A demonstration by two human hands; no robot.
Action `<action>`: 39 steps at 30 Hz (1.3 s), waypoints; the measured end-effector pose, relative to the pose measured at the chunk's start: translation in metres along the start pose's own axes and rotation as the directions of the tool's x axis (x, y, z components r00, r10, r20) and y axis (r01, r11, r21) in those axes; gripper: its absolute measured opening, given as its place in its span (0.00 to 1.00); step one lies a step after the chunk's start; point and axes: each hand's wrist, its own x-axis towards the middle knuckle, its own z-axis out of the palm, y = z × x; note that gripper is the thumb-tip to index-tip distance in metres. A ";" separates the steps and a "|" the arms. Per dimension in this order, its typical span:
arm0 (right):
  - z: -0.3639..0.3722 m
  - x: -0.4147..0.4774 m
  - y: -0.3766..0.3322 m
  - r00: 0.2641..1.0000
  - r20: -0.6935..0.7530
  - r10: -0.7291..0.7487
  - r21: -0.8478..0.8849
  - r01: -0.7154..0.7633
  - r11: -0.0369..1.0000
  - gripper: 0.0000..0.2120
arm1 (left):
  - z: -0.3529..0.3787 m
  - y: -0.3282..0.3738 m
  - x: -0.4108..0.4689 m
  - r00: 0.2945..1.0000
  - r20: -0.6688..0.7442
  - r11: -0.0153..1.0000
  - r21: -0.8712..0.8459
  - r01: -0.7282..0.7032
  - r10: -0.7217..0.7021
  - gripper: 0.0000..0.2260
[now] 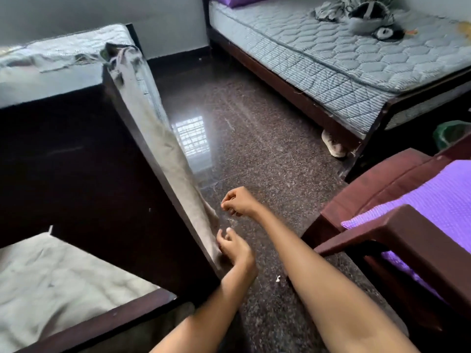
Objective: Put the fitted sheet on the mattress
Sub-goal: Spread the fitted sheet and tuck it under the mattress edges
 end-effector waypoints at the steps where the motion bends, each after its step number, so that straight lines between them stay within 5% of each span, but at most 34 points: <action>1: 0.006 0.007 -0.001 1.000 0.028 0.008 0.018 -0.009 1.000 0.14 | 0.002 -0.005 0.004 0.998 -0.017 0.997 -0.057 0.053 -0.054 0.17; 6: 0.036 0.033 -0.017 0.981 0.152 0.119 0.372 -0.169 0.913 0.13 | 0.010 -0.003 0.016 0.985 -0.107 0.941 -0.327 0.090 -0.132 0.21; 10: 0.055 0.049 -0.017 0.991 0.111 0.070 0.470 -0.114 0.875 0.14 | 0.011 -0.004 0.040 0.968 -0.218 0.968 -0.241 0.069 -0.123 0.40; 13: 0.063 0.061 -0.012 0.999 0.001 0.046 0.446 -0.041 0.894 0.16 | 0.013 0.004 0.045 0.913 -0.347 0.962 -0.237 0.134 -0.213 0.29; 15: 0.062 0.066 -0.008 0.998 -0.057 0.034 0.392 -0.009 0.920 0.17 | 0.018 0.012 0.047 0.919 -0.366 0.961 -0.274 0.047 -0.149 0.22; 21: 0.052 0.081 0.012 0.990 -0.123 0.070 0.156 -0.050 0.987 0.04 | 0.035 0.010 0.053 0.955 -0.222 0.854 -0.517 0.054 -0.194 0.13; 32: 0.069 0.102 0.059 0.969 -0.168 0.180 0.044 -0.175 0.984 0.05 | 0.040 -0.030 0.080 0.936 -0.216 0.883 -0.441 0.160 -0.278 0.17; 39: 0.070 0.116 0.082 0.961 -0.193 0.197 0.046 -0.191 0.980 0.07 | 0.036 -0.062 0.099 0.955 -0.050 0.854 -0.463 0.237 -0.292 0.18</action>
